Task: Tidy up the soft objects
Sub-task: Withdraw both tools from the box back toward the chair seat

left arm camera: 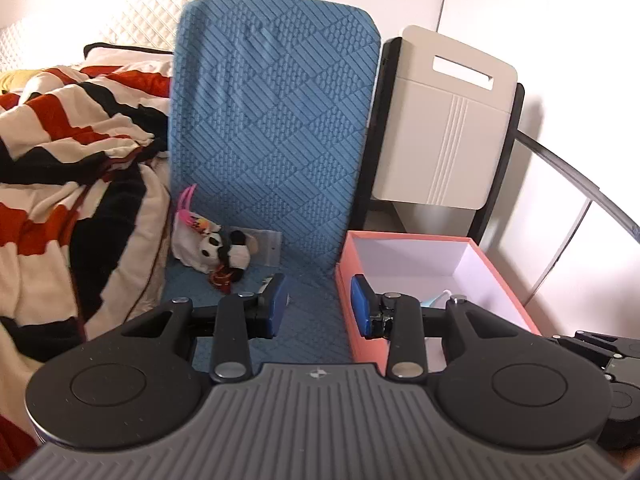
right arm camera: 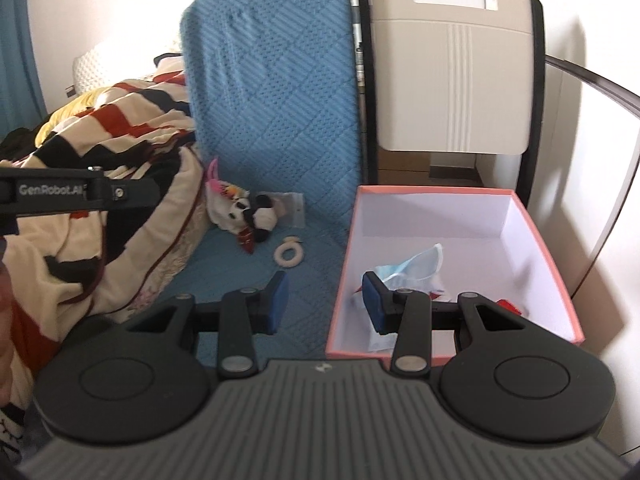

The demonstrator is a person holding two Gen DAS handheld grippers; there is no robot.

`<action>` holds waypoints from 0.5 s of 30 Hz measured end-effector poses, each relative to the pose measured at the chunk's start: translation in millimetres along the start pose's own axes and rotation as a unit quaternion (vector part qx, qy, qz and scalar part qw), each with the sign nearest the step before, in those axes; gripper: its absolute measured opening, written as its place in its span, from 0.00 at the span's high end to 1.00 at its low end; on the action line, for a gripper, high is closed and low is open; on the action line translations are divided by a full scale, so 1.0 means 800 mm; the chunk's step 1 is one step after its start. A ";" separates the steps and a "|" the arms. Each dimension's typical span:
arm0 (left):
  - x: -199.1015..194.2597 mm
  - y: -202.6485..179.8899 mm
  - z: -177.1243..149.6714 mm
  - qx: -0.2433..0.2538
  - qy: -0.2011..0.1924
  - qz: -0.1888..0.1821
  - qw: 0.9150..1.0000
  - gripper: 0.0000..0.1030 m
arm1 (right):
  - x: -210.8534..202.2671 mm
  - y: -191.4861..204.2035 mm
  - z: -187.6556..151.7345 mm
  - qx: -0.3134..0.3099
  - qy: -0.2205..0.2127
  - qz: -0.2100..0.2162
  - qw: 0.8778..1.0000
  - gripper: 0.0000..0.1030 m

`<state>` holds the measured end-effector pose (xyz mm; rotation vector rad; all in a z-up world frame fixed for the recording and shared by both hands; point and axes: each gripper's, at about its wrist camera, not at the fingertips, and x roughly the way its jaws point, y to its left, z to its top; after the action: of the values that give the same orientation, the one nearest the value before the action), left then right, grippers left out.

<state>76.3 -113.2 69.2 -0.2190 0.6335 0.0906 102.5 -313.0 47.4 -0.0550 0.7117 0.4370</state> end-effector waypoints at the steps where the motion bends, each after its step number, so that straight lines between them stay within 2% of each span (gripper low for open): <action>1: -0.004 0.006 -0.003 -0.005 0.000 -0.002 1.000 0.61 | -0.001 0.006 -0.003 -0.001 0.001 0.001 1.000 0.58; 11: -0.037 0.062 -0.048 -0.019 0.000 0.019 1.000 0.61 | -0.007 0.062 -0.039 -0.011 0.000 0.019 1.000 0.58; 15: -0.044 0.078 -0.073 -0.028 0.002 0.028 0.999 0.61 | -0.002 0.082 -0.056 -0.021 0.020 0.025 0.999 0.58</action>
<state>4.7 -66.7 33.6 -0.2564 0.6409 0.1620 47.1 -262.8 20.6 -0.0859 0.7436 0.4994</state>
